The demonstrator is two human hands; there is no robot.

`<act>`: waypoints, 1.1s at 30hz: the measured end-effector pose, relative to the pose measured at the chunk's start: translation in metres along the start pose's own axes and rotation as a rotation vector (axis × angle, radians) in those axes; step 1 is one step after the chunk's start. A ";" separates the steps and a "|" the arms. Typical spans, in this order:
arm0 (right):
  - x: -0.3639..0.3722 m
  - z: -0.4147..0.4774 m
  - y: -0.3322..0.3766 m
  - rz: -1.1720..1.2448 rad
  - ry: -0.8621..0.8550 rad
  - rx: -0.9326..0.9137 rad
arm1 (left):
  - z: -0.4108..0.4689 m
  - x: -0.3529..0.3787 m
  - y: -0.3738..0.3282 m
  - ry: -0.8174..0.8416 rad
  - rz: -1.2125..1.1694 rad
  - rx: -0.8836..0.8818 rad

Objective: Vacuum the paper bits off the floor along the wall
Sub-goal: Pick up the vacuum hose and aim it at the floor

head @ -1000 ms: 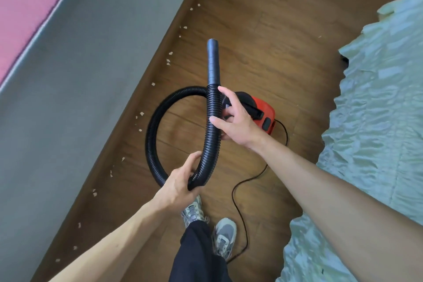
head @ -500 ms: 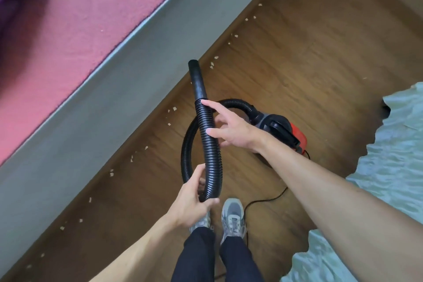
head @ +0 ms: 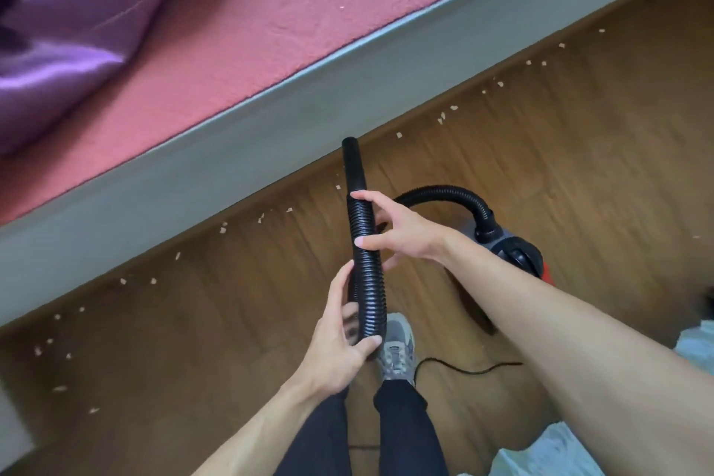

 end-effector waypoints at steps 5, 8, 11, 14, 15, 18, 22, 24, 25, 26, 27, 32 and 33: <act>0.023 0.013 -0.007 -0.101 0.090 0.089 | -0.011 0.006 0.001 -0.089 -0.105 0.014; 0.038 0.017 -0.010 -0.172 0.164 0.129 | -0.020 0.010 0.011 -0.153 -0.194 -0.006; 0.057 0.021 -0.015 -0.216 0.227 0.158 | -0.030 0.013 0.022 -0.222 -0.258 -0.031; 0.079 0.029 -0.025 -0.263 0.278 0.189 | -0.040 0.015 0.033 -0.276 -0.288 -0.048; 0.087 0.031 -0.030 -0.282 0.295 0.199 | -0.043 0.017 0.037 -0.285 -0.295 -0.053; 0.115 0.039 -0.045 -0.332 0.336 0.228 | -0.056 0.017 0.053 -0.324 -0.349 -0.065; 0.154 0.046 -0.064 -0.359 0.380 0.245 | -0.076 0.009 0.083 -0.379 -0.430 -0.095; 0.172 0.049 -0.073 -0.364 0.388 0.247 | -0.087 0.004 0.097 -0.400 -0.455 -0.092; 0.182 0.051 -0.077 -0.365 0.390 0.248 | -0.093 0.001 0.104 -0.413 -0.470 -0.087; 0.192 0.052 -0.082 -0.364 0.391 0.251 | -0.099 -0.001 0.111 -0.422 -0.488 -0.086; 0.202 0.052 -0.086 -0.363 0.394 0.258 | -0.104 -0.004 0.119 -0.426 -0.508 -0.088; 0.254 0.057 -0.105 -0.420 0.411 0.260 | -0.136 -0.021 0.154 -0.437 -0.565 -0.091; 0.264 0.059 -0.109 -0.433 0.412 0.261 | -0.141 -0.025 0.161 -0.437 -0.570 -0.093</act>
Point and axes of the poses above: each hand's wrist, its own z-axis towards the middle knuckle, its own x-axis out of the palm, y = z × x, the point moved 10 cm from there along z, towards the middle knuckle, and after that the axes turned 14 degrees about z, right-handed, at the moved point
